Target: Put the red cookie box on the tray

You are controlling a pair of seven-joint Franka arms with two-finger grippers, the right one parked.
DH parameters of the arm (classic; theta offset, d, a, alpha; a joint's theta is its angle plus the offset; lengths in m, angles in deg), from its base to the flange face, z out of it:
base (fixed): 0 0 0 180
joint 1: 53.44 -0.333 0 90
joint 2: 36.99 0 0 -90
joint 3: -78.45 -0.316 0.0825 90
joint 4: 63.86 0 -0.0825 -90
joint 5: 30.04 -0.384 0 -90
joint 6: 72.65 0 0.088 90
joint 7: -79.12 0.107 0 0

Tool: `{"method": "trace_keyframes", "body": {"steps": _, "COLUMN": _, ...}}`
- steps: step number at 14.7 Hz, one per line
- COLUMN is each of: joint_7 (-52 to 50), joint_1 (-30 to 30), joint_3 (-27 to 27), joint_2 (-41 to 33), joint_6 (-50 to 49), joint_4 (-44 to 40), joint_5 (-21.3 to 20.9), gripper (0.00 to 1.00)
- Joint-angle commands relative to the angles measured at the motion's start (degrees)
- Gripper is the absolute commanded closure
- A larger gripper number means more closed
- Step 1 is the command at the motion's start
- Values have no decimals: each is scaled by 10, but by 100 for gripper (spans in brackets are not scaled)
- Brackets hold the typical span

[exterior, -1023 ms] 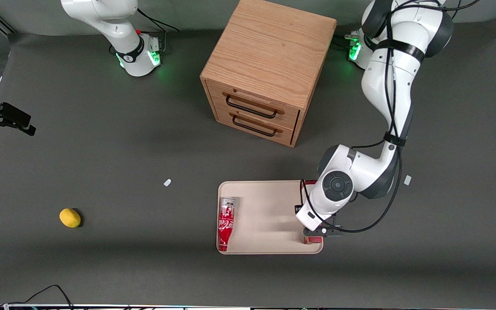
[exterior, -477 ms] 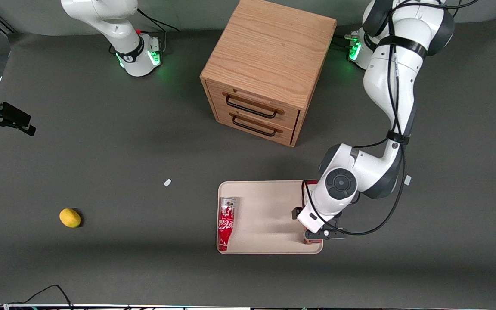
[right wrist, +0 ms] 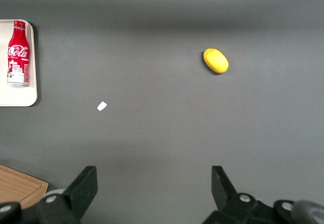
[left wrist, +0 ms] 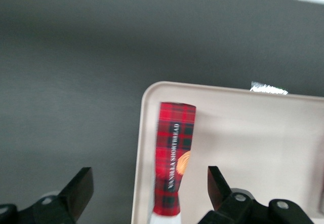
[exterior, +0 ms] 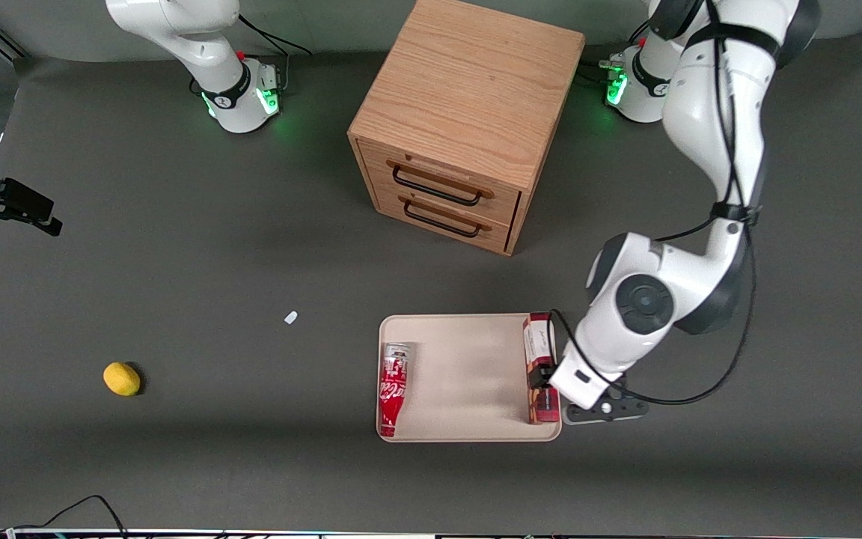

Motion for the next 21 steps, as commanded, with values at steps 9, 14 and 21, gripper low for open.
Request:
{"method": "trace_keyframes", "body": {"steps": 9, "joint_7": 82, "joint_1": -158, "joint_3": 28, "joint_2": -329, "joint_6": -136, "joint_4": 248, "joint_5": 29, "gripper": 0}}
{"method": "trace_keyframes", "body": {"steps": 14, "joint_7": 244, "joint_1": -254, "joint_3": 41, "joint_2": -434, "joint_6": -227, "joint_4": 284, "joint_5": 43, "gripper": 0}}
{"method": "trace_keyframes", "body": {"steps": 21, "joint_7": 341, "joint_1": -270, "joint_3": 37, "joint_2": -485, "joint_6": -301, "joint_4": 266, "joint_5": 36, "gripper": 0}}
